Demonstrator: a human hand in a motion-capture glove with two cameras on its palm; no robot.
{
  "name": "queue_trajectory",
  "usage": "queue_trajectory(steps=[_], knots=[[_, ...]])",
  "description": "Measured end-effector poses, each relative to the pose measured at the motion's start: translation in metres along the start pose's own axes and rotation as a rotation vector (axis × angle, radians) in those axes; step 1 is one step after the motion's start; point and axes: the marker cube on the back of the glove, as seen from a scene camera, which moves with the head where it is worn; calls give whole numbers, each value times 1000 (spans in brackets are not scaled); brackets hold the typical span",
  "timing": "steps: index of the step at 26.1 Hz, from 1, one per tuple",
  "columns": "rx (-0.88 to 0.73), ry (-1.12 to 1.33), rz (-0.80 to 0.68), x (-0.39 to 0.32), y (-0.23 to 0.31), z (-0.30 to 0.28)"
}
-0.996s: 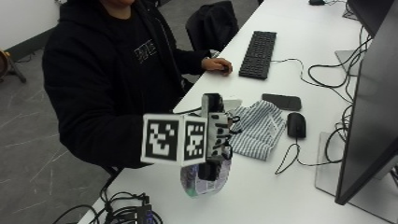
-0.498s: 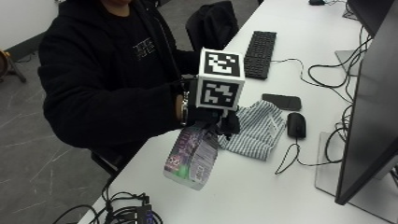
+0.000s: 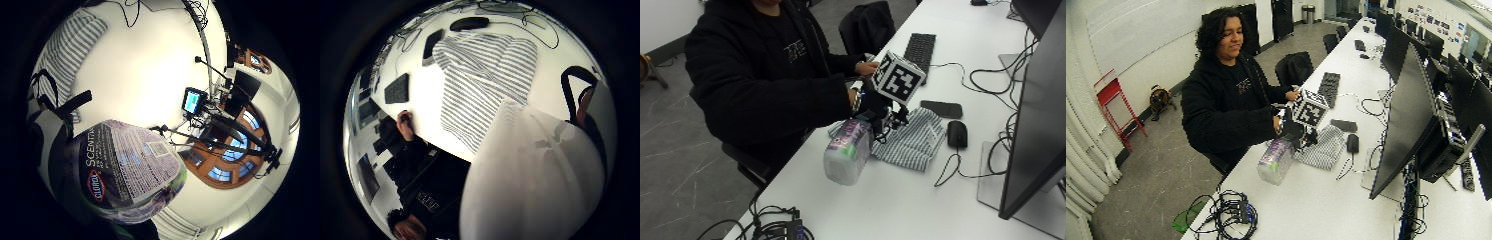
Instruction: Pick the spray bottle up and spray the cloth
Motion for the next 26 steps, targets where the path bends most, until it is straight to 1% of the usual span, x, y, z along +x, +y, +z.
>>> queue_trajectory(steps=[11,16,20,23,26], knots=[[-213,184,-45,-47,-18,32],[-258,237,-58,-62,-22,42],[-224,222,-83,-72,-19,29],[-141,186,-121,-82,-13,4],[-40,95,-174,-91,-10,-26]])
